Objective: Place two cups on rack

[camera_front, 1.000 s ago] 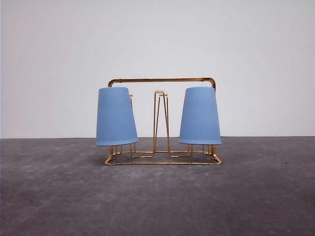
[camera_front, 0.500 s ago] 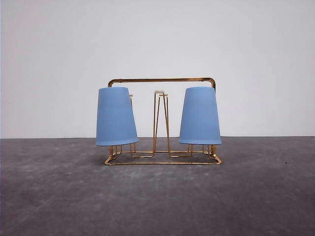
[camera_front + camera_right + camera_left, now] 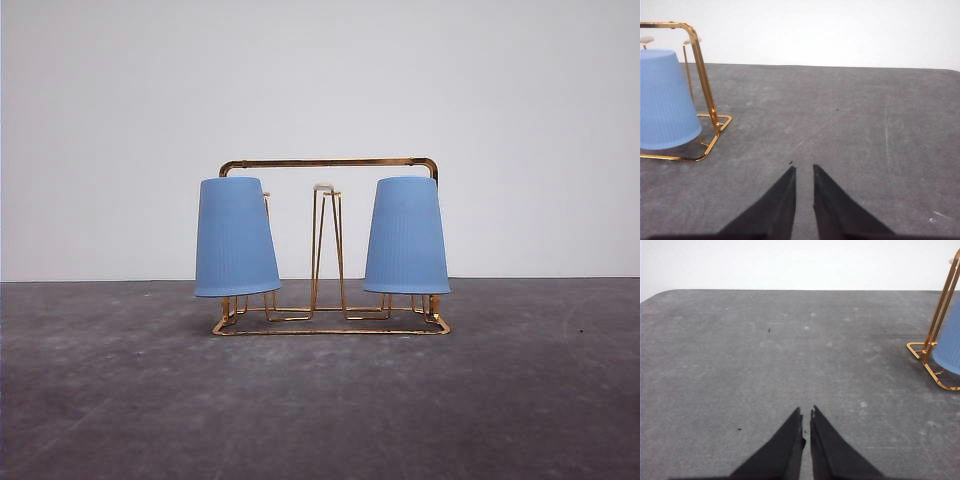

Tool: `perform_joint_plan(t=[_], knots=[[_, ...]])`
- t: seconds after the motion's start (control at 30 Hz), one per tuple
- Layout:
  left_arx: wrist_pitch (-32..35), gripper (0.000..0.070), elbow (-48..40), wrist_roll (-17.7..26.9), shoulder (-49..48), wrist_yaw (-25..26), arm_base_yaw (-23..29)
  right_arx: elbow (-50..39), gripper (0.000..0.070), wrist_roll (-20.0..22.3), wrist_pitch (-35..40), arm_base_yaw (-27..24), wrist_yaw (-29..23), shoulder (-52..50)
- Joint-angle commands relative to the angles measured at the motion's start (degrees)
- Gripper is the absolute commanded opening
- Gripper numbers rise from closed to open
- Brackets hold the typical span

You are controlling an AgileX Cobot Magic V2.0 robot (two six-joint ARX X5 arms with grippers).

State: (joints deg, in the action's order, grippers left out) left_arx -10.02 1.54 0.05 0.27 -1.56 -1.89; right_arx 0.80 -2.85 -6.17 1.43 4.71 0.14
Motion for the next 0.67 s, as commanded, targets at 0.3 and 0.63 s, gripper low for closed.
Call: perform_joint_plan(t=[0.3,0.63], knots=[[0.90,0.0004,-0.74,0.41,-0.09,0.00,0.00,-0.11,0.0062,-0.59,0.61,-0.07,-0.13,0.07],[0.90,0.0004,-0.74,0.42,-0.09,0.00,0.00,-0.11,0.0062,-0.59,0.61,-0.07,-0.13,0.07]])
